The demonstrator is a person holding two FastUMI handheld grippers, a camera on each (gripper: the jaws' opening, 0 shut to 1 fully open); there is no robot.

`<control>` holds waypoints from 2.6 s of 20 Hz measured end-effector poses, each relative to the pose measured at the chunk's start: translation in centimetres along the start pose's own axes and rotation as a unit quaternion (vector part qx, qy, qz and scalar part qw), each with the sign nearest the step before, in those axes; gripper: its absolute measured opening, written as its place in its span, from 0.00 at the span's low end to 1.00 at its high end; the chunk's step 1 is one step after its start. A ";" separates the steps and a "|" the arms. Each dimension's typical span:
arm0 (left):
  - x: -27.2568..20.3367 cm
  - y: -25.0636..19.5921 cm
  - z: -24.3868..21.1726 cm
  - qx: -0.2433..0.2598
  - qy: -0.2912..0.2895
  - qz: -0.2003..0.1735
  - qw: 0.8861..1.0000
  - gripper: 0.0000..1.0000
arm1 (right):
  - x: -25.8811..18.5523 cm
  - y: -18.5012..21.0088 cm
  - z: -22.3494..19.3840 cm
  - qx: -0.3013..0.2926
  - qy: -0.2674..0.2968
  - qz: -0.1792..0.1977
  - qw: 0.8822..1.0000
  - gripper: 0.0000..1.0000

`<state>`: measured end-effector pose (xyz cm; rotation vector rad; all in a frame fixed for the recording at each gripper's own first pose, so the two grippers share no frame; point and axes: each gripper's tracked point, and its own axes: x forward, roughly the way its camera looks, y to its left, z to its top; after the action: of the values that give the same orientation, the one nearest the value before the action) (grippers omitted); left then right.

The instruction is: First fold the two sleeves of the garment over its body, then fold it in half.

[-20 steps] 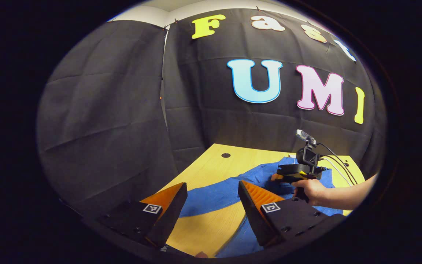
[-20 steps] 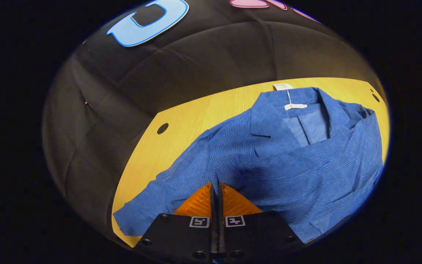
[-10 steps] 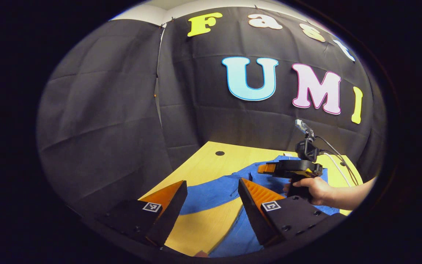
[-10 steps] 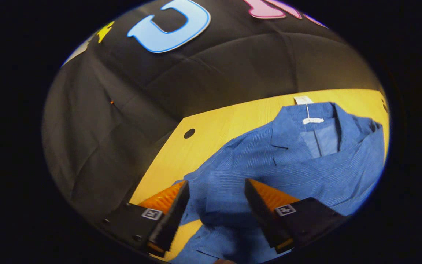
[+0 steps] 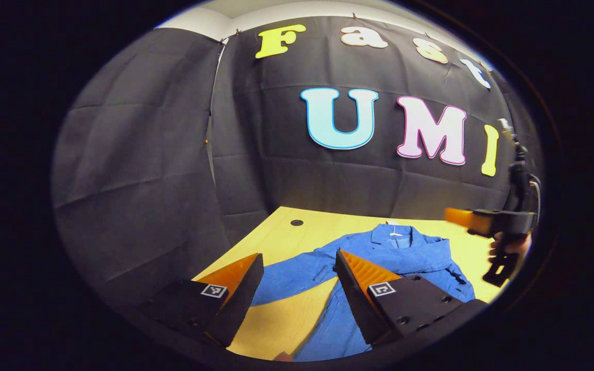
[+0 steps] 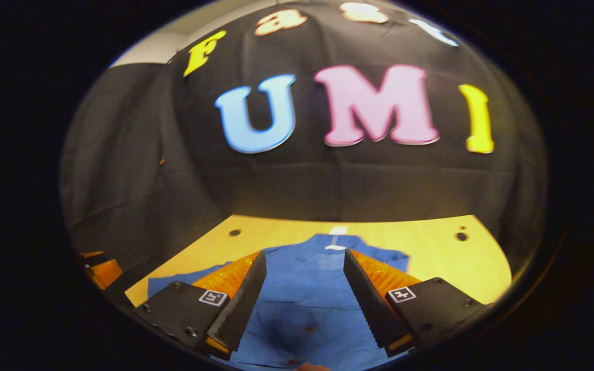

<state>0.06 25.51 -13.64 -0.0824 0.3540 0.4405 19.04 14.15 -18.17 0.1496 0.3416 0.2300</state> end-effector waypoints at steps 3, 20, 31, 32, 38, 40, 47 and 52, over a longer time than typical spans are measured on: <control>0.8 0.1 -1.0 0.019 -0.006 -0.021 1.000 0.82 | -8.3 -9.5 2.4 -0.007 -0.052 -0.116 0.992 0.96; 13.2 13.8 -10.1 0.031 0.098 0.091 0.991 0.84 | -20.2 -8.0 14.5 -0.092 -0.180 -0.197 0.959 0.88; 16.4 18.4 -16.0 -0.006 0.173 0.133 0.976 0.84 | -17.5 -6.7 14.4 -0.097 -0.160 -0.193 0.963 0.88; 16.5 18.6 -16.4 -0.009 0.178 0.134 0.975 0.84 | -17.2 -6.5 14.3 -0.097 -0.157 -0.190 0.964 0.88; 16.9 19.4 -18.2 -0.030 0.200 0.124 0.971 0.84 | -16.5 -6.2 14.0 -0.099 -0.152 -0.189 0.965 0.88; 16.8 19.1 -18.8 -0.034 0.202 0.123 0.971 0.84 | -16.2 -6.1 13.7 -0.092 -0.148 -0.188 0.967 0.98; 16.8 18.7 -18.9 -0.045 0.205 0.084 0.974 0.72 | -15.9 -6.6 13.0 -0.082 -0.137 -0.193 0.968 0.88; 18.0 16.9 -18.3 -0.014 0.211 0.053 0.976 0.23 | -16.0 -7.0 12.5 -0.074 -0.129 -0.198 0.969 0.88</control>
<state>2.17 45.15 -37.17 -0.1862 0.7730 0.5341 10.12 2.13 -2.79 -0.0392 0.0892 -0.1593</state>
